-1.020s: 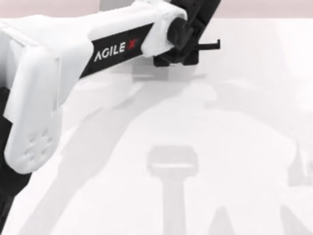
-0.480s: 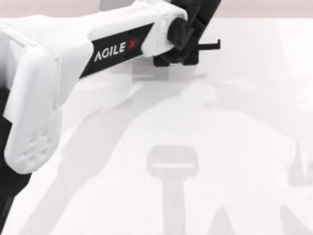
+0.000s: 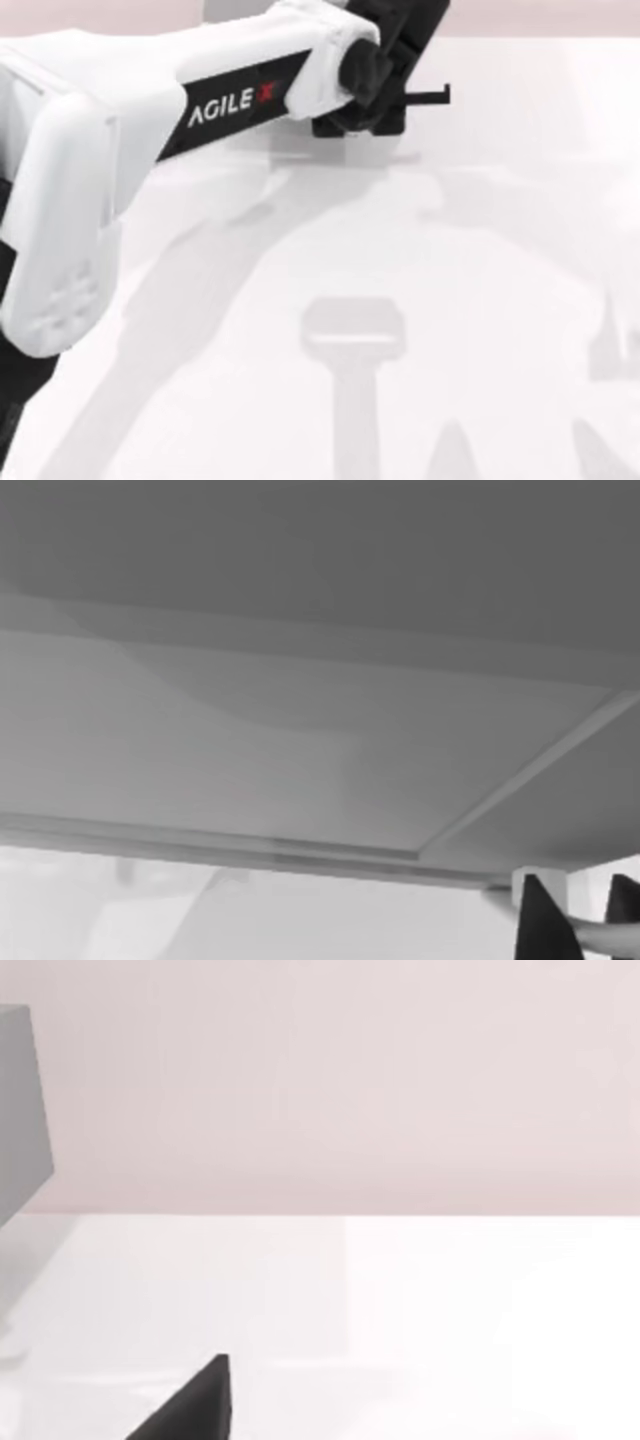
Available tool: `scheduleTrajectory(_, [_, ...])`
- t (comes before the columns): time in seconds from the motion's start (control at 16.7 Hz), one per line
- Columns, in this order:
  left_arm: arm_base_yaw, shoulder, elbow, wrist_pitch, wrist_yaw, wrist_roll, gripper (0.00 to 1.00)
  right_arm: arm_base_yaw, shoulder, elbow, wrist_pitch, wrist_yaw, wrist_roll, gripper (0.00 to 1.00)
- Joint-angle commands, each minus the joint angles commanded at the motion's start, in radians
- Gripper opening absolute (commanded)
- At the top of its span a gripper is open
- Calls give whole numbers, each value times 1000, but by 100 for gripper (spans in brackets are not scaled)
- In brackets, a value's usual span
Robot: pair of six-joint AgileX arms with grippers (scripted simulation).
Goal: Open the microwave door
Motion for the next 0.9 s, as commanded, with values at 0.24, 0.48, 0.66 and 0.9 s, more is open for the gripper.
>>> scheduleTrajectory(0.24, [6, -36, -57, 35, 23, 30, 0, 0, 0, 0, 0, 0, 0, 100])
scheduleTrajectory(0.48, [6, -36, -57, 35, 23, 30, 0, 0, 0, 0, 0, 0, 0, 100])
scheduleTrajectory(0.66, [6, -36, -57, 35, 23, 30, 0, 0, 0, 0, 0, 0, 0, 100])
scheduleTrajectory(0.9, [6, -36, -57, 35, 23, 30, 0, 0, 0, 0, 0, 0, 0, 100])
